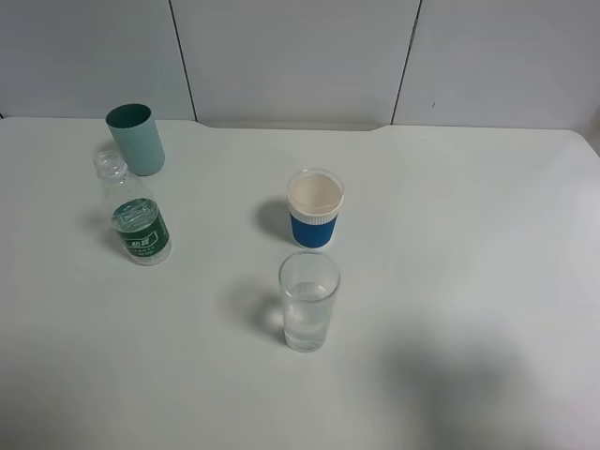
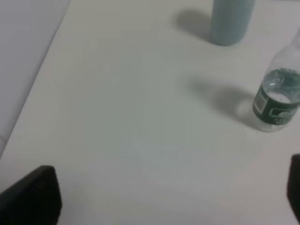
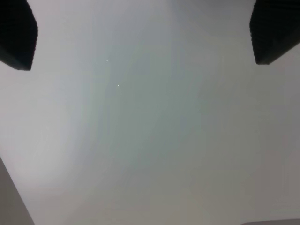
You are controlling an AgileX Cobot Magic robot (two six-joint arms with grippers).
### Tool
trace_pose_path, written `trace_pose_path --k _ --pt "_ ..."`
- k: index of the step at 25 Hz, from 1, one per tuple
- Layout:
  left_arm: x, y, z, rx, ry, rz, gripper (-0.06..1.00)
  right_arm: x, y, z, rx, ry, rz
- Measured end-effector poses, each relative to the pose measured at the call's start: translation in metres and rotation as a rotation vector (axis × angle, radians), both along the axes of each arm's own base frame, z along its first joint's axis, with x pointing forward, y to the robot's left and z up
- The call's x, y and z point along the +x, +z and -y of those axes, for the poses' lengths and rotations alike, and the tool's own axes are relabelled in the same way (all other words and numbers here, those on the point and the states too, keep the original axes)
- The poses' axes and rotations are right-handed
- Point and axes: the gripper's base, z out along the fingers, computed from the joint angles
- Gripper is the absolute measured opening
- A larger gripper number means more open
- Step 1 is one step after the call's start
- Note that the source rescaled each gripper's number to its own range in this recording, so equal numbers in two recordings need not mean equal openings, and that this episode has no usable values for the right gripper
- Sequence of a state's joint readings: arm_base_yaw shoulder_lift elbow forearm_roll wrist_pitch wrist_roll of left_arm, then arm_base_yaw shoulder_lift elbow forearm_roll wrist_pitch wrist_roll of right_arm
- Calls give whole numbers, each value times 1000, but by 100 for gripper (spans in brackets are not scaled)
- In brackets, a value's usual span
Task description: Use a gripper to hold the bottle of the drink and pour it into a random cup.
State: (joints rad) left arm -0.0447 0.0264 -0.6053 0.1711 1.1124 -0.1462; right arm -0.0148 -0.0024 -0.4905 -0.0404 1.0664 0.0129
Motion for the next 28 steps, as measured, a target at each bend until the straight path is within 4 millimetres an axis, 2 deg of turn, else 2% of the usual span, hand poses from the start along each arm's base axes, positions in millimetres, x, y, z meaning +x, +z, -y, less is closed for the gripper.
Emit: trace_pose_path --k 3,11,28 --pt "-3 -5 0 -6 -5 10 100 0 0 0 0 0 0" --pt "7 -22 1 -4 -11 -30 100 0 0 0 0 0 0" --pt "9 -22 2 -4 -14 -15 100 0 0 0 0 0 0"
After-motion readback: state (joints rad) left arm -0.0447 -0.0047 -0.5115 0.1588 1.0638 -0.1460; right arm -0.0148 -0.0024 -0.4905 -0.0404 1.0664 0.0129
